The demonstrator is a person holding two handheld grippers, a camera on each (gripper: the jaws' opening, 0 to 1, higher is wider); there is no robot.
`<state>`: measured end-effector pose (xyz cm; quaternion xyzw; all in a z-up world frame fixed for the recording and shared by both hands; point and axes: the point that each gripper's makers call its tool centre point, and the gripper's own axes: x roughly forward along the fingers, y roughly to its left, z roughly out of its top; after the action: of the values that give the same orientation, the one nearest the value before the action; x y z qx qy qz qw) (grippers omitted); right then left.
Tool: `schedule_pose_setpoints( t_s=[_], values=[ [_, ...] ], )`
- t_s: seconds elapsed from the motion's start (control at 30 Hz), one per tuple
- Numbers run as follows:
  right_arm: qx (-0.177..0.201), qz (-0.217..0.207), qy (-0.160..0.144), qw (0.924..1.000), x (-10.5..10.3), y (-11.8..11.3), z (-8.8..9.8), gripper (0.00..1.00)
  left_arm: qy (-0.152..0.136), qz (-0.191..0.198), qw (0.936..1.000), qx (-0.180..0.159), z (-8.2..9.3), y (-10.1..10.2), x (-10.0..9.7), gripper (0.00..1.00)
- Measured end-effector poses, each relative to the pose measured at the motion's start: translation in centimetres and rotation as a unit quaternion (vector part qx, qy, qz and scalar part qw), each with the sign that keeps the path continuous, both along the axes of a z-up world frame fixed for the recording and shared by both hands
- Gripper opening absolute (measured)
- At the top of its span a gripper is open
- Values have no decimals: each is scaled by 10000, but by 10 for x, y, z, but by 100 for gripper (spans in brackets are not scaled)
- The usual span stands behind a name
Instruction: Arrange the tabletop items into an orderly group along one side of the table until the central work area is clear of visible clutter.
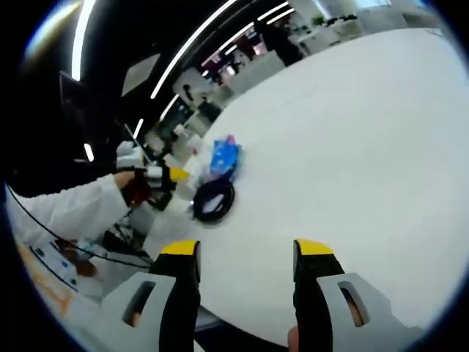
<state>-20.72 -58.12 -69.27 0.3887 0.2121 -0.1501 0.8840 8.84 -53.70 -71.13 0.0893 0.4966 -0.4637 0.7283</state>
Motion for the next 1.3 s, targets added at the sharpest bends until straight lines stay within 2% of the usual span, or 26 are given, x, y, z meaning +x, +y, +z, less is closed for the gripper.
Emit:
schedule_pose_setpoints(
  t_s=[0.1, 0.27, 0.43, 0.47, 0.53, 0.63, 0.73, 0.8, 0.87, 0.9, 0.97, 1.03, 1.13, 1.17, 1.23, 1.3],
  values=[
    [-3, -38, 16, 10000, -2, 0, 1, 49, -75, 81, 9999, -3, -2, 1, 1, 37],
    [0, 51, 87, 9999, 1, 3, 0, 49, -139, 44, 9998, -156, 5, 5, -2, 34],
    [-26, 225, 55, 9997, 12, 8, 4, 49, -279, 74, 9971, -703, 22, 7, -5, 33],
    [2, 231, 2, 9997, 15, 9, 6, 49, -380, -52, 9943, -996, 30, 4, -8, 33],
    [68, 212, -127, 9997, 19, 9, 11, 49, -551, -245, 9892, -1332, 43, 4, -16, 33],
    [44, 257, -276, 9993, 25, 8, 21, 51, -780, -470, 9821, -1646, 59, 8, -29, 33],
    [54, 289, -420, 9987, 33, 7, 29, 51, -889, -609, 9727, -2053, 75, 9, -40, 33],
    [118, 320, -586, 9977, 40, 9, 38, 51, -887, -572, 9614, -2541, 93, 10, -49, 33],
    [208, 359, -774, 9961, 47, 11, 47, 52, -715, -592, 9524, -2905, 104, 11, -61, 33],
    [262, 370, -896, 9949, 52, 12, 54, 52, -718, -587, 9501, -2979, 107, 13, -64, 33],
    [368, 426, -1149, 9918, 62, 14, 69, 53, -770, -598, 9404, -3258, 119, 14, -69, 33],
    [510, 532, -1417, 9872, 72, 17, 85, 54, -752, -646, 9359, -3380, 125, 16, -75, 33],
    [759, 568, -1628, 9821, 87, 16, 105, 56, -800, -892, 9249, -3608, 136, 14, -90, 33],
    [829, 607, -1834, 9777, 97, 15, 117, 58, -844, -1052, 9164, -3768, 142, 13, -100, 33],
    [925, 755, -1886, 9748, 109, 18, 126, 64, -663, -1220, 8991, -4152, 156, 11, -119, 33],
    [717, 811, -1925, 9753, 123, 21, 136, 68, -832, -1407, 8933, -4188, 159, 9, -131, 33]
  ],
)
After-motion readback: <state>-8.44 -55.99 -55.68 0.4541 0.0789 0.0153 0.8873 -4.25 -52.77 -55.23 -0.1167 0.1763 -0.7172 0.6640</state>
